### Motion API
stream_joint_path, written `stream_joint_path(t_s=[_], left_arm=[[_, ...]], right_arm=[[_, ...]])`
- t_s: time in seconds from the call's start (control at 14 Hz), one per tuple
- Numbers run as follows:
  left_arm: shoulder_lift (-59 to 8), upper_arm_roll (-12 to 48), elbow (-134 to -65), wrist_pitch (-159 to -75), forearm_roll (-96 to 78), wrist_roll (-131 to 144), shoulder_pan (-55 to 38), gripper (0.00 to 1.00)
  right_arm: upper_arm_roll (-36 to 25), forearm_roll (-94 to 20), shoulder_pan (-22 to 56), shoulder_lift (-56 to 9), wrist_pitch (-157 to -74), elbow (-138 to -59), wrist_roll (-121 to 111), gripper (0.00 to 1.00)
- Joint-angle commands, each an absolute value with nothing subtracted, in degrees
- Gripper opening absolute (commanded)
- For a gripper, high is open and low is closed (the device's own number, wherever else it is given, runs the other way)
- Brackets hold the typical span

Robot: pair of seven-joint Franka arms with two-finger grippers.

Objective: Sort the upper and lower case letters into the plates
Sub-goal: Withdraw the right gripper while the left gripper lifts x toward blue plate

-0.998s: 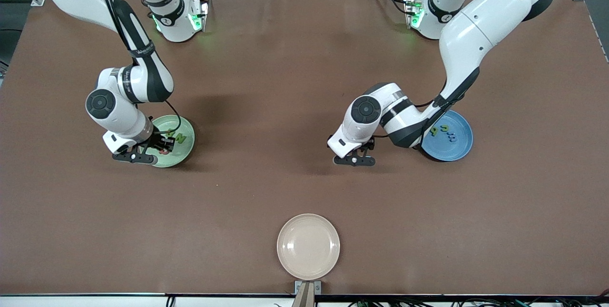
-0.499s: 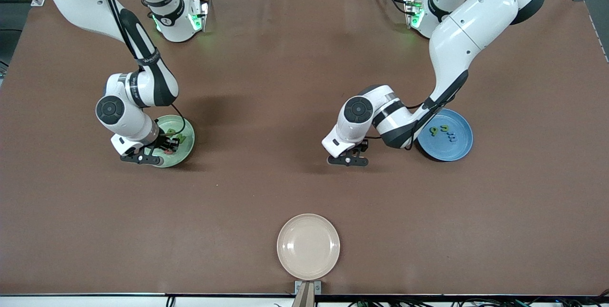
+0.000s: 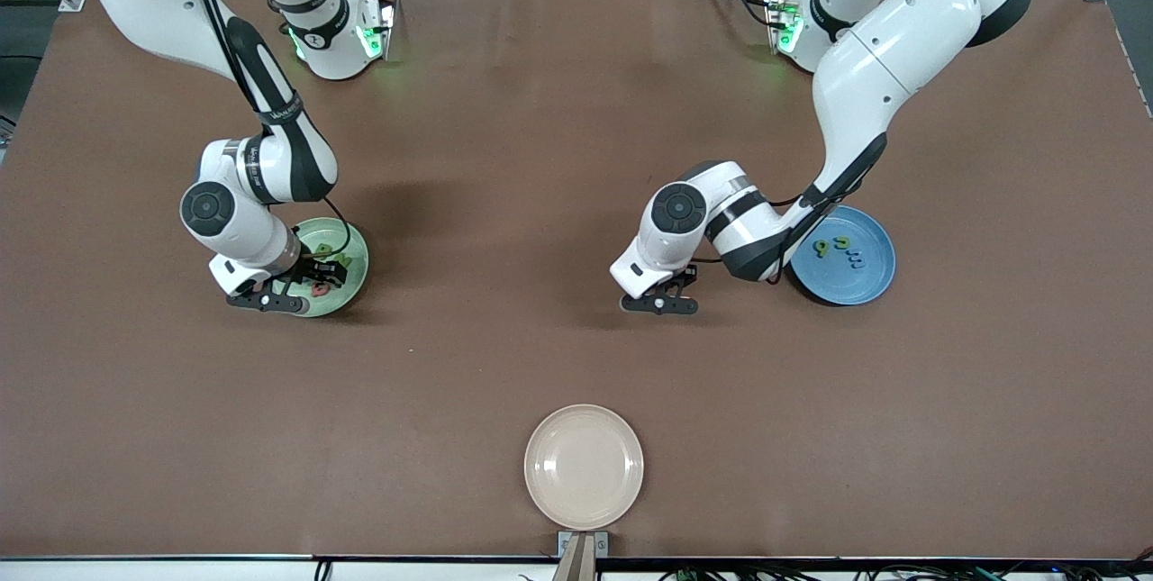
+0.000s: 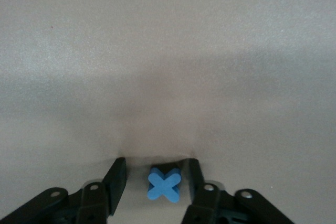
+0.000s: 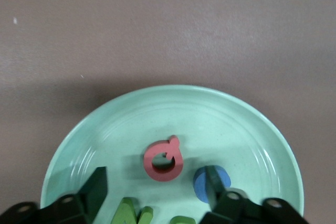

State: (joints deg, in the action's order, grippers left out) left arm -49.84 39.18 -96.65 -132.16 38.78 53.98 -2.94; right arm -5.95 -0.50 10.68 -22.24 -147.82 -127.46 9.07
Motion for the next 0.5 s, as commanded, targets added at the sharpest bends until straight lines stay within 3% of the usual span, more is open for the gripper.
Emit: stream_joint_path(t_s=[0.0,0.29,0.43], left_arm=[[-49.57,38.85,-97.03,-131.66,37.27,54.05,-3.43,0.53],[-49.39,39.02,-97.47,-131.40,36.65,54.05,-3.43,0.49],[-49.39,39.11,-97.56,-131.22,36.39,54.05,-3.43,0.41]], right_arm=[[-5.19,0.26,8.97,-19.52,-138.83,-124.38,4.24,1.00],[-5.19,0.26,5.64,-18.46,-126.07,-114.55,-3.15,1.00],[-5.27,0.26,4.40,-18.28,-119.13,-108.84,-4.65,1.00]])
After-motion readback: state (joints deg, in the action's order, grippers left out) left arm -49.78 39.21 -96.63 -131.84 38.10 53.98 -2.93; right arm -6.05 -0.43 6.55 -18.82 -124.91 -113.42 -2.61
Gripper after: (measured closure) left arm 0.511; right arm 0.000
